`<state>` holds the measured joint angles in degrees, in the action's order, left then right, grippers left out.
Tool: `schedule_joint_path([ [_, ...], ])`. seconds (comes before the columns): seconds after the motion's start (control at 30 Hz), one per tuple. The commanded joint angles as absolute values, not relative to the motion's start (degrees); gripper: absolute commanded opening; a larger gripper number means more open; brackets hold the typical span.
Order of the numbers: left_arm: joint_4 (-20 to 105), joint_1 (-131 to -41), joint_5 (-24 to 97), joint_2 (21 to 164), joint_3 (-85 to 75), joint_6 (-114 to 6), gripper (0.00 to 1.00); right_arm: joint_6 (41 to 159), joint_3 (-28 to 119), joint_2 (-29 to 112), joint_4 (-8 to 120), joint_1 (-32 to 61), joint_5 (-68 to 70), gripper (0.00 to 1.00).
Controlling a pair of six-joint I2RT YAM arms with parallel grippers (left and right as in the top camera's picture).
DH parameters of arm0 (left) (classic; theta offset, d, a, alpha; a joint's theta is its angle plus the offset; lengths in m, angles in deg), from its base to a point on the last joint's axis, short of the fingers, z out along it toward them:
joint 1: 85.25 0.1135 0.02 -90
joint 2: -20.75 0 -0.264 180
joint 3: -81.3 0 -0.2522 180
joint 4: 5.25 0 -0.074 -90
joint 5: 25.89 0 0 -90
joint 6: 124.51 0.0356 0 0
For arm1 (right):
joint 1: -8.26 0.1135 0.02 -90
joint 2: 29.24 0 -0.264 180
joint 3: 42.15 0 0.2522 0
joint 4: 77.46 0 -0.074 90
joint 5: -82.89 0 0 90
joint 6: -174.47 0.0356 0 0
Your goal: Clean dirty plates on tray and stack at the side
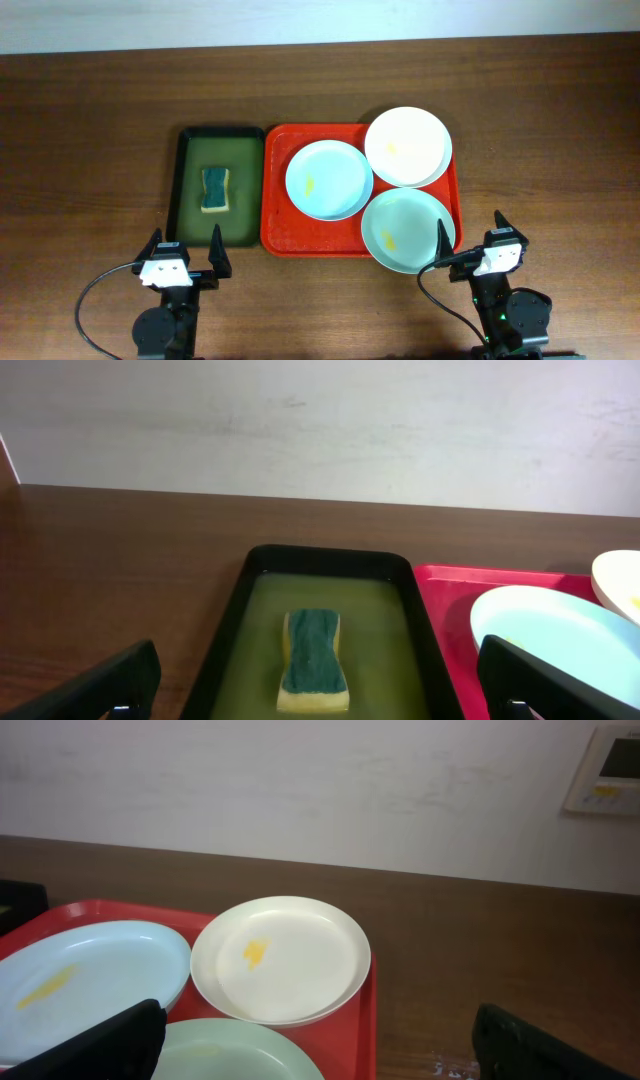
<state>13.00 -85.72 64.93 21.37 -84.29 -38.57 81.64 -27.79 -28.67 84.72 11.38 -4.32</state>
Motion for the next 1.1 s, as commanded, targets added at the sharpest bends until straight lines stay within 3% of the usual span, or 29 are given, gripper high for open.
schedule_joint_path([
  [0.0,13.31,-85.89,63.99,21.11,-84.40,-37.87,1.00,81.70,-28.07,-28.93,84.44,11.57,-4.80,0.99],
  [0.9,13.09,-85.89,61.48,21.18,-84.40,-37.89,0.99,81.70,-28.07,-28.93,84.44,11.57,-4.80,0.99],
  [1.07,11.17,-85.89,59.80,21.15,-84.36,-43.07,0.98,81.70,-28.07,-28.93,84.44,11.57,-4.80,0.99],
])
